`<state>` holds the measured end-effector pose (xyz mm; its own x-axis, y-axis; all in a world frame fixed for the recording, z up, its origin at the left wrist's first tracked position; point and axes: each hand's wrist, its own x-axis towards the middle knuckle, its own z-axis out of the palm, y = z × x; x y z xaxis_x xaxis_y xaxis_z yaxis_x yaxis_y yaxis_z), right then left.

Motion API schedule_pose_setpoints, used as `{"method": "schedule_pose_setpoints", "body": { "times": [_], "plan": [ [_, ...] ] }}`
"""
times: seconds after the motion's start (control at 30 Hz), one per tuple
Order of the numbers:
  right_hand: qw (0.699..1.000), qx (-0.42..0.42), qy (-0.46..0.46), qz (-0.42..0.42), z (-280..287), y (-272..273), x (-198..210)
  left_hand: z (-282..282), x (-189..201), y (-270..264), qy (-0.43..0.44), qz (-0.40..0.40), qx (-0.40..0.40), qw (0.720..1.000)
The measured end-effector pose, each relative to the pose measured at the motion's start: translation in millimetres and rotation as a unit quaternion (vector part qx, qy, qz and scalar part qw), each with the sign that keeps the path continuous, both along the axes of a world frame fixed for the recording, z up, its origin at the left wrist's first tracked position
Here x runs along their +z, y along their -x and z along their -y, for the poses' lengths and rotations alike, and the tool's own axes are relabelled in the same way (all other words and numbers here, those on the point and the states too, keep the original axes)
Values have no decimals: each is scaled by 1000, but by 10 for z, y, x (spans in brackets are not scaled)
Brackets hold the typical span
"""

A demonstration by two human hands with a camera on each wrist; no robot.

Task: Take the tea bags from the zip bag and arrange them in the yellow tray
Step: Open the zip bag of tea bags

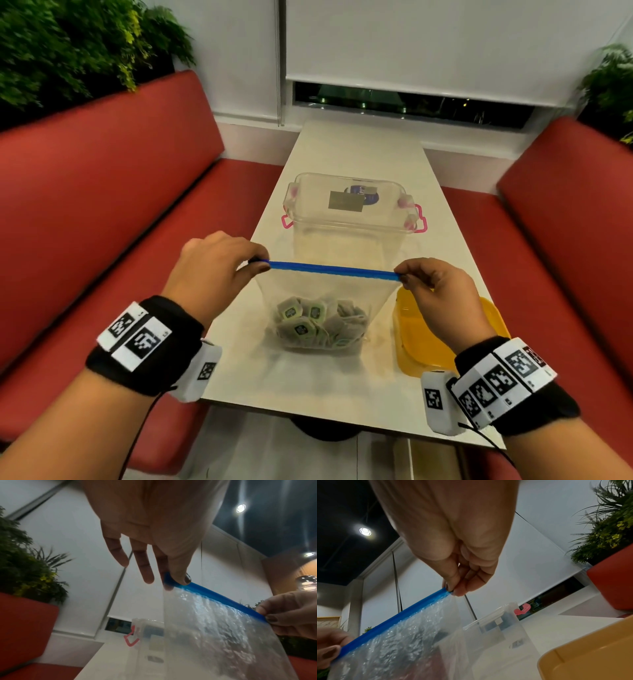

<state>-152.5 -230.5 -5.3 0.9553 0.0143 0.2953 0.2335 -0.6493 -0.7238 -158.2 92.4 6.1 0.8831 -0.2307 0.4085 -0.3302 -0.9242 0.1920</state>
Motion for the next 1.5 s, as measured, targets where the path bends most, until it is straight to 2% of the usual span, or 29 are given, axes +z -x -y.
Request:
{"method": "schedule_pose_setpoints", "body": {
  "times": [0.13,0.23,0.33,0.37,0.43,0.5,0.73,0.83,0.9,1.03,1.1,1.2,1.23,1.4,1.5],
  "plan": [
    [1000,-7,2,11,-47,-61,-21,-117,-22,53,14,-32,0,999],
    [998,-41,3,46,-116,-98,-27,-51,-64,102,114,-81,-4,990],
    [994,-77,35,74,-176,-53,21,59,-110,182,221,-123,0,967],
    [996,-69,42,48,-204,-34,46,93,-117,215,252,-132,-3,959],
    [997,-21,46,-65,-284,14,82,172,-119,279,287,-163,-26,944],
    [987,15,5,-163,-388,49,92,252,-129,329,295,-206,-72,930],
    [962,-18,-128,-242,-630,35,95,414,-177,427,319,-314,-185,875],
    [958,-6,-154,-244,-671,40,132,504,-213,462,284,-334,-218,872],
    [964,7,-140,-227,-675,58,145,549,-210,434,293,-335,-205,872],
    [970,38,-129,-204,-652,73,141,615,-177,249,351,-304,-130,876],
    [968,54,-137,-202,-653,62,126,697,-181,144,402,-305,-96,858],
    [961,82,-153,-214,-675,59,92,865,-201,34,487,-348,-56,799],
    [958,89,-160,-220,-680,57,75,906,-206,7,498,-359,-47,788],
    [943,129,-173,-252,-661,-9,-22,976,-306,-114,515,-366,-47,774],
    [949,112,-169,-243,-624,-84,-57,962,-333,-172,536,-364,-50,760]
  ]
}}
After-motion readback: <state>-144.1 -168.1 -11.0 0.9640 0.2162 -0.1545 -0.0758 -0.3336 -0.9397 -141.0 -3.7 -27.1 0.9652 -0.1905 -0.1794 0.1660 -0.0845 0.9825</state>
